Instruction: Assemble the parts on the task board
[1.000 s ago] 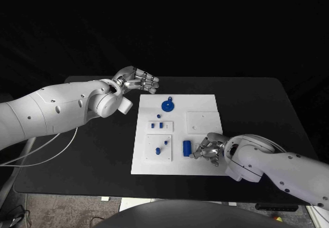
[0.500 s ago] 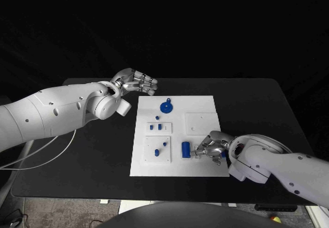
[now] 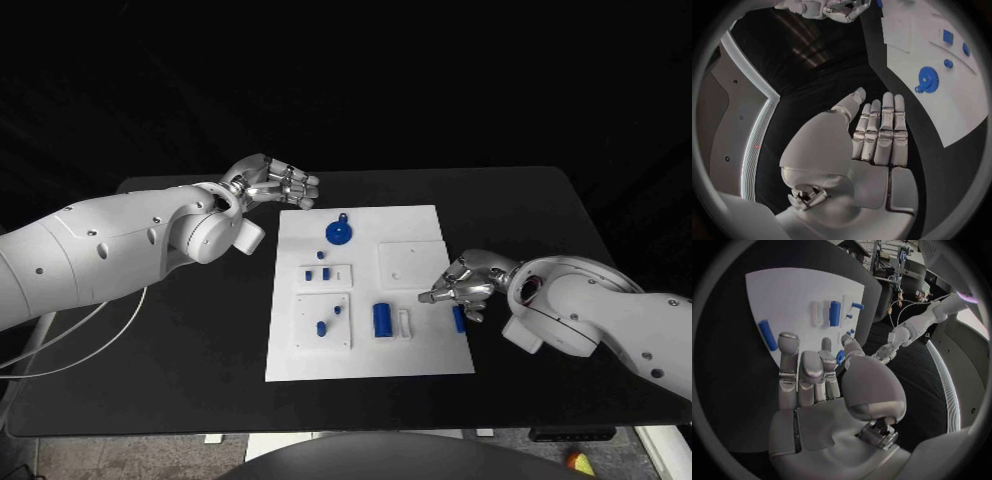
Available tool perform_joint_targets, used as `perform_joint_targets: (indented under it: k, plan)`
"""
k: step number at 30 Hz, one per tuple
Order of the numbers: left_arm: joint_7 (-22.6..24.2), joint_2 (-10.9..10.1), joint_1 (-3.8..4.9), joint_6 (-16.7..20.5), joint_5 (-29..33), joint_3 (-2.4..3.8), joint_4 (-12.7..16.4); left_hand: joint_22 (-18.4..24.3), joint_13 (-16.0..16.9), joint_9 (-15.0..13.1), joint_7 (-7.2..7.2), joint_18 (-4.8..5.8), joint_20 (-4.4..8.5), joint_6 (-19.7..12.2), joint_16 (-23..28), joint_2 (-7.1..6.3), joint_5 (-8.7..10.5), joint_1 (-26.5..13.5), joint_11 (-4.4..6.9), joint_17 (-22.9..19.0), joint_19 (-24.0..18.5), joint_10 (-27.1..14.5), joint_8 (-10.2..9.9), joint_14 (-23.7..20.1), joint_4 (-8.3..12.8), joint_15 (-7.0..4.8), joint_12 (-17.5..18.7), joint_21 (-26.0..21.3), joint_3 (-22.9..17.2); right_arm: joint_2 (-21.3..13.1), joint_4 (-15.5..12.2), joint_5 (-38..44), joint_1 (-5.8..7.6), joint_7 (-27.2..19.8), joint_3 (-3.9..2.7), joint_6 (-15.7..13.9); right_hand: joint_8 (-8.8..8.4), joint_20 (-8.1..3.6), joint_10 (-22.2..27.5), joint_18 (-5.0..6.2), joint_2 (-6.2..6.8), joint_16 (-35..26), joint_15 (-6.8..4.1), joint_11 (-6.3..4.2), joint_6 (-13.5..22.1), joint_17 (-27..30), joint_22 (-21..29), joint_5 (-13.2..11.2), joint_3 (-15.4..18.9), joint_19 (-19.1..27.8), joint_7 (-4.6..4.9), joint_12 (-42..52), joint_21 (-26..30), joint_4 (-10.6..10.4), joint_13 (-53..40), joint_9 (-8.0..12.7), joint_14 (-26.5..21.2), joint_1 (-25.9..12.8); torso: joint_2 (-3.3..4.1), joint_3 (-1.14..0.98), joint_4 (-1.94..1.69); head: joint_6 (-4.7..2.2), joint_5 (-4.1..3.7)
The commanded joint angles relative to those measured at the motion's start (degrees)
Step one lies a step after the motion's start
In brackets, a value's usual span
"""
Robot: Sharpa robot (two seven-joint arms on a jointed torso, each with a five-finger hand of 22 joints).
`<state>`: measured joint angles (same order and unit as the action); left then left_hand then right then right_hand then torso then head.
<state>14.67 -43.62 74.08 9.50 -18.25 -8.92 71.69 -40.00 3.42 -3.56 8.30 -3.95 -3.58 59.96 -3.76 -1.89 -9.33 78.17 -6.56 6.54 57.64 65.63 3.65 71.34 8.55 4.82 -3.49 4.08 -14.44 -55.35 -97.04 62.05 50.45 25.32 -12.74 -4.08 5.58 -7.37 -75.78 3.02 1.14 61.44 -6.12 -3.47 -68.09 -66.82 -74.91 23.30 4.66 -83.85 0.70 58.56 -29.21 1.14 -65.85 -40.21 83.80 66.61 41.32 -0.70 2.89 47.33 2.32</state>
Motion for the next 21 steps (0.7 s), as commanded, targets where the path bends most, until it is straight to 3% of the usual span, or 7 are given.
perform_joint_targets:
  k: [1, 2, 4, 8, 10, 15, 21]
  plan:
    - [0.58, 0.19, 0.02, -0.83, 0.29, -0.07, 0.04, 0.14, -0.06, -0.03, 0.01, 0.29, -0.14, -0.44, 0.10, 0.07, -0.16, -0.62, -0.22, 0.09, 0.21, -0.03, -0.04, -0.03, -0.39, -0.01, 0.12, 0.14, 0.06, -0.68, 1.46, 0.70, 0.16, -0.56, -0.10, 4.06, 3.58, -0.82, 0.10, -0.91, -0.35, -0.30, -0.73, -0.73, 3.68, -0.10, -3.14, 0.45, 0.30, -1.91, -1.02, -0.38, 0.31, -0.03, 0.09, -16.41, 0.14, 0.04, -0.07, -0.13, 0.10, -0.15, -0.44]
    - [0.59, 0.19, 0.02, -0.84, 0.29, -0.10, 0.04, 0.14, -0.06, -0.03, 0.01, 0.29, -0.14, -0.44, 0.10, 0.07, -0.16, -0.62, -0.22, 0.09, 0.21, -0.03, -0.04, -0.03, -0.39, -0.01, 0.12, 0.14, 0.06, -0.88, 1.85, 1.26, 0.20, -0.25, -0.13, 4.25, 3.13, -0.83, 0.08, -1.04, -0.47, -0.33, -0.76, -0.69, 3.70, -0.12, -3.12, 0.41, 0.17, -1.89, -1.20, -0.35, 0.42, -0.18, 0.03, -21.67, 0.16, -0.02, -0.06, -0.14, 0.10, -0.21, -0.55]
    - [0.59, 0.21, 0.02, -0.85, 0.29, -0.17, 0.01, 0.14, -0.06, -0.03, 0.01, 0.29, -0.14, -0.44, 0.10, 0.07, -0.16, -0.62, -0.22, 0.09, 0.21, -0.03, -0.04, -0.03, -0.39, -0.01, 0.12, 0.14, 0.06, -1.42, 2.59, 2.87, 0.28, 0.78, -0.19, 4.62, -0.43, -0.75, 0.21, -0.92, -0.44, -0.35, -0.71, -0.69, 1.71, -0.11, -3.12, 0.50, 0.09, -1.92, -1.26, -0.50, 0.45, -0.50, 0.15, -23.93, 0.15, -0.08, -0.03, -0.07, 0.04, -0.24, -0.77]
    - [0.58, 0.21, 0.02, -0.93, 0.29, -0.26, 0.00, 0.14, -0.06, -0.03, 0.01, 0.29, -0.14, -0.44, 0.10, 0.07, -0.16, -0.62, -0.22, 0.09, 0.21, -0.03, -0.04, -0.03, -0.39, -0.01, 0.12, 0.14, 0.06, -2.39, 3.50, 6.56, 0.35, 3.65, -0.25, 5.53, -1.98, -0.55, 0.57, -0.79, -0.30, -0.39, -0.49, -0.29, 2.35, -0.09, -3.11, 1.08, 1.12, -1.91, -0.72, -1.15, 0.60, -1.74, 0.74, -22.85, 0.12, -1.06, 0.00, -0.06, 0.04, -0.30, -1.23]
    - [0.58, 0.22, 0.01, -0.96, 0.29, -0.28, 0.00, 0.14, -0.06, -0.03, 0.01, 0.29, -0.14, -0.44, 0.10, 0.07, -0.16, -0.62, -0.22, 0.09, 0.21, -0.03, -0.04, -0.03, -0.39, -0.01, 0.12, 0.14, 0.06, -2.81, 3.75, 7.57, 0.37, 5.11, -0.26, 6.14, -1.89, -0.35, 0.70, -0.65, -0.66, -0.33, -0.16, 0.29, 4.87, -0.13, -3.08, 2.72, 2.88, -1.88, 0.22, -1.49, 0.71, -2.44, 1.08, -18.34, 0.15, -1.71, -0.02, -0.05, 0.05, -0.31, -1.40]
    - [0.57, 0.22, 0.01, -1.06, 0.29, -0.33, 0.00, 0.14, -0.06, -0.03, 0.01, 0.29, -0.14, -0.44, 0.10, 0.07, -0.16, -0.62, -0.22, 0.09, 0.21, -0.03, -0.04, -0.03, -0.39, -0.01, 0.12, 0.14, 0.06, -3.41, 4.19, 9.02, 0.37, 7.57, -0.27, 7.53, -1.92, 0.92, 1.13, 0.54, -2.88, -0.34, 0.85, 1.77, 6.38, -0.02, -3.07, 1.26, 8.67, -1.86, 2.44, -2.11, 0.78, -4.40, 2.21, 7.29, 0.07, -1.41, -0.04, 0.02, 0.06, -0.29, -1.64]
    - [0.61, 0.21, 0.00, -1.08, 0.29, -0.36, 0.01, 0.56, -0.06, -0.03, 0.00, 0.30, -0.15, -0.46, 0.09, 0.07, -0.14, -0.64, -0.21, 0.13, 0.31, -0.06, -0.04, -0.03, -0.57, -0.01, 0.12, 0.10, 0.09, -3.14, 4.76, 9.46, -0.02, 9.17, -0.26, 8.62, -1.96, 0.95, 1.40, 0.58, -2.59, -0.46, 0.96, 1.77, 5.80, 0.00, -2.96, 0.39, 9.16, -1.80, 2.73, -2.64, 1.20, -6.70, 3.09, 14.29, 0.06, -1.40, -0.02, 0.04, -0.03, -0.28, -1.79]
